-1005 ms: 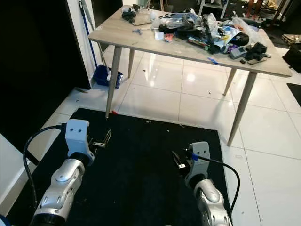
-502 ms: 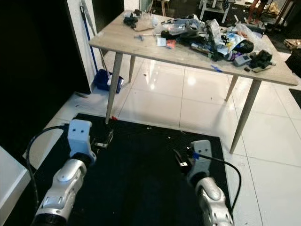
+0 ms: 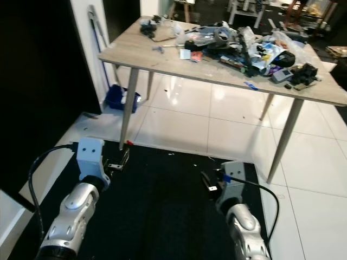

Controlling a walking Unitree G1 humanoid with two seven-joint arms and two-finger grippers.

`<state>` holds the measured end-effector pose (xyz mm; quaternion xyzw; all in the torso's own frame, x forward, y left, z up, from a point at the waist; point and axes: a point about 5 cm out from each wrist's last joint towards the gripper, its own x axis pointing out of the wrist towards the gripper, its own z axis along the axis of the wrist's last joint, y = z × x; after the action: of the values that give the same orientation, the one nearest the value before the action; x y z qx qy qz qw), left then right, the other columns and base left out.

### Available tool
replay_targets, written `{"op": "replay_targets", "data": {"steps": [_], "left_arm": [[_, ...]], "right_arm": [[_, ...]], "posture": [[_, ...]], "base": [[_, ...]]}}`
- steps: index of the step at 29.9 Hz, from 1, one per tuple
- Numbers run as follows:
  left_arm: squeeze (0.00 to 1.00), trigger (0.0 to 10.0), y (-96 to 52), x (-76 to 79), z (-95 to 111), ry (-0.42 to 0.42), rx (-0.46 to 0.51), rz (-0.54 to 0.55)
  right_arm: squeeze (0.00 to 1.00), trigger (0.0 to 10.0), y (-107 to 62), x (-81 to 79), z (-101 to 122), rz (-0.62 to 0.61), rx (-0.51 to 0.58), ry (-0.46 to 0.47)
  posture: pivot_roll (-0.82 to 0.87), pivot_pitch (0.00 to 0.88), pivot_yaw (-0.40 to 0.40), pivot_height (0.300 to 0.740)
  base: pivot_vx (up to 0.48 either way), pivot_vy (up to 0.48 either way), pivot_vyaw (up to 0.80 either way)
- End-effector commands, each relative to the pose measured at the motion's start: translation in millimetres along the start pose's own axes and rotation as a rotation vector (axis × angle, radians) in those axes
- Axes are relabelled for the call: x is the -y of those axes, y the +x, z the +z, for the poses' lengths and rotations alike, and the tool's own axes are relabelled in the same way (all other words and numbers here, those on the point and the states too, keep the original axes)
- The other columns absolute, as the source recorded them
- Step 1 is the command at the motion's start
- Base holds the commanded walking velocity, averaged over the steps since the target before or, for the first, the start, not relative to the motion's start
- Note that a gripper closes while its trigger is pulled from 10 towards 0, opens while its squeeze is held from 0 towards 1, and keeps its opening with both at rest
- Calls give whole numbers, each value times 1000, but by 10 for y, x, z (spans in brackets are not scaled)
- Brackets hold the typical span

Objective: Picking trash to rubbish bin

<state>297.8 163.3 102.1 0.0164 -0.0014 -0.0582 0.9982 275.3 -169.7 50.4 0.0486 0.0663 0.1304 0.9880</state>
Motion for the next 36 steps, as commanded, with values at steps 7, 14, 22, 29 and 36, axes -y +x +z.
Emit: {"op": "replay_targets", "data": {"steps": [7,14,22,29,36], "left_arm": [[0,10000,-28,12,-64,8,-25,-8],[0,10000,-28,6,-48,10,-22,-7],[0,10000,-18,16,-34,8,-18,-7],[0,10000,-12,10,-26,10,-18,-3],[0,10000,22,7,50,14,7,-5]], "right_arm": [[0,10000,-48,64,-43,-23,-22,-3],[0,10000,-49,46,-45,-24,-21,1],[0,10000,-37,60,-17,-29,-11,-2],[0,10000,3,95,88,-53,33,-12],[0,10000,100,50,407,-17,151,-85]], "posture": [[-29,104,-53,740],[-28,113,-54,740],[-30,122,-59,740],[-30,129,-58,740],[-34,128,-57,740]], "base": [[309,0,0],[310,0,0],[309,0,0],[308,0,0],[308,0,0]]}}
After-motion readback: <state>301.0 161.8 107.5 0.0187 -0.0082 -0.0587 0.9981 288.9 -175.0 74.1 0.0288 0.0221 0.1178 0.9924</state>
